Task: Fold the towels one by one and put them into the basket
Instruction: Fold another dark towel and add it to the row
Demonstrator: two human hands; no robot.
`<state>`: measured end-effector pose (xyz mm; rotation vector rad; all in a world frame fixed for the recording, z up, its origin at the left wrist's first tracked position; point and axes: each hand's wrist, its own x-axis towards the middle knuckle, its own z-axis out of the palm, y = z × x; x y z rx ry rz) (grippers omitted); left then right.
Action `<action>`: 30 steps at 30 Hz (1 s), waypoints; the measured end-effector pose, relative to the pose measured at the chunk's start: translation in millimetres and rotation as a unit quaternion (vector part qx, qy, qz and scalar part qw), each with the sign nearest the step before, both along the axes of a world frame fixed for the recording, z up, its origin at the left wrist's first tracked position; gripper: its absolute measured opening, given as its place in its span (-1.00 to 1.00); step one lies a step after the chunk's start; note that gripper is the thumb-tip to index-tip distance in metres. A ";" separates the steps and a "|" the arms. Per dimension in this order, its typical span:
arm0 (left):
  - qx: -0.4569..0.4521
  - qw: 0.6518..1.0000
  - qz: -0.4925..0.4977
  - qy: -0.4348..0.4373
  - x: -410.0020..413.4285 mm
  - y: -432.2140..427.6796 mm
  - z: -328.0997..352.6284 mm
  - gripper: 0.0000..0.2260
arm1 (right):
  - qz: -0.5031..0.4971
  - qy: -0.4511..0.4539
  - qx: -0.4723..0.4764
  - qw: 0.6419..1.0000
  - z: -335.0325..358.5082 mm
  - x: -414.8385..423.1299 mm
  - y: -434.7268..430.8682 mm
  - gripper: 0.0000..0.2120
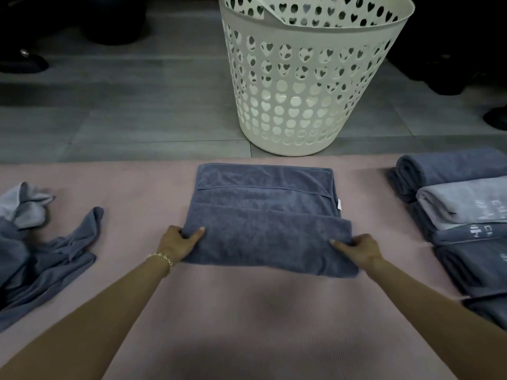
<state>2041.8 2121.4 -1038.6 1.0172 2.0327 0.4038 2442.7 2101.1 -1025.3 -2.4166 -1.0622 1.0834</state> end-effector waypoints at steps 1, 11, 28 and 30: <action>-0.001 1.000 0.011 -0.014 1.0 0.5 -2.5 -0.32 | -0.002 0.026 0.000 1.000 -1.9 -2.9 -1.4 -0.44; 0.099 0.983 0.037 -0.147 9.4 -11.9 26.5 -0.66 | -0.027 0.135 0.070 0.988 26.1 -24.8 -19.4 -0.66; 0.112 0.946 -0.231 0.200 -22.3 -77.0 16.7 -0.44 | 0.009 0.131 0.032 0.991 4.1 -5.7 -104.6 -0.77; 0.091 0.897 -0.361 0.237 -20.8 -70.1 13.4 -0.39 | 0.042 0.052 0.046 0.997 3.7 -7.7 -99.7 -0.77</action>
